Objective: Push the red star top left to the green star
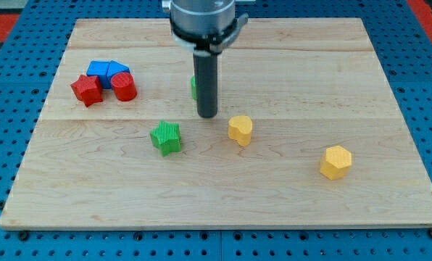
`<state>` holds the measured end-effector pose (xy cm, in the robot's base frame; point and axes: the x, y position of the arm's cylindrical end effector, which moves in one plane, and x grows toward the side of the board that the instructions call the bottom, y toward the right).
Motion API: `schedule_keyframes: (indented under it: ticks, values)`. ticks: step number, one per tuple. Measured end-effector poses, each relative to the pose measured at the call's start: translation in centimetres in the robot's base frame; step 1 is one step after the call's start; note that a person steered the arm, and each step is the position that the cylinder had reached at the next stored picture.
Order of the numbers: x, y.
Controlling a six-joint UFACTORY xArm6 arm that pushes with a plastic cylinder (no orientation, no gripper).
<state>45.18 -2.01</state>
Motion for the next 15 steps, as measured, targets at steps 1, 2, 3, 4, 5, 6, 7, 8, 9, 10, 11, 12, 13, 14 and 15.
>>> schedule_keyframes:
  ticks: [1, 2, 3, 4, 5, 6, 7, 8, 9, 10, 11, 12, 13, 14, 15]
  values:
    - [4.0, -3.7]
    - [7.4, -13.1]
    - [5.3, -13.9]
    - [0.2, -12.8]
    - [-0.8, -13.8]
    - [-2.1, -14.4]
    - [3.1, -14.4]
    - [5.8, -14.4]
    - [1.0, -12.7]
    - [-5.0, -14.5]
    - [-1.8, -17.2]
    - [4.8, -17.2]
    - [5.4, -16.0]
    - [-3.5, -11.7]
    - [-11.0, -9.1]
